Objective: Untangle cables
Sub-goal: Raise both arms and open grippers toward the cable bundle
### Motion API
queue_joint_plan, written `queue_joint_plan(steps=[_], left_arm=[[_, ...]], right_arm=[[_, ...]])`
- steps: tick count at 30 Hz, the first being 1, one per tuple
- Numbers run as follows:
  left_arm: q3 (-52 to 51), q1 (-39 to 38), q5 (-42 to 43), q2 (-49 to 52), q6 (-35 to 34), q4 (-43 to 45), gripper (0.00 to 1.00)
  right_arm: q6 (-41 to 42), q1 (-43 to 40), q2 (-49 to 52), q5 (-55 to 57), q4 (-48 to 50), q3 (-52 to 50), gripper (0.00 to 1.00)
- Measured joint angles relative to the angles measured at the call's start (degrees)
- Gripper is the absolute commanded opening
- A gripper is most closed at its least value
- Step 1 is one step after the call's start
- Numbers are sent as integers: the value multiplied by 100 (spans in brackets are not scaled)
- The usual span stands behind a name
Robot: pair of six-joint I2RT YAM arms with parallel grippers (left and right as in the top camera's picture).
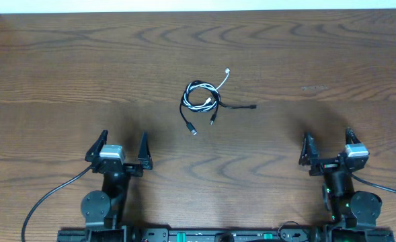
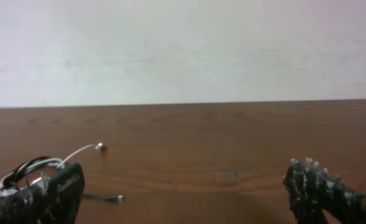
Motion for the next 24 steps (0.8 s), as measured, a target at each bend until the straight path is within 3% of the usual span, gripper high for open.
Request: queue_joint_plan(steps=[5, 11, 18, 24], left_arm=[[1355, -2, 160, 264, -107, -697, 99], [3501, -2, 385, 1604, -42, -2186, 99], [6102, -2, 909, 3989, 151, -4363, 99], [7667, -7, 1482, 5893, 210, -6133, 99]], right_arm=[[-59, 0, 105, -162, -667, 874, 99], [-74, 4, 1027, -155, -1390, 2483, 99], [-341, 7, 3748, -289, -3397, 4894, 99], [-590, 4, 6120, -505, -5560, 7228, 99]])
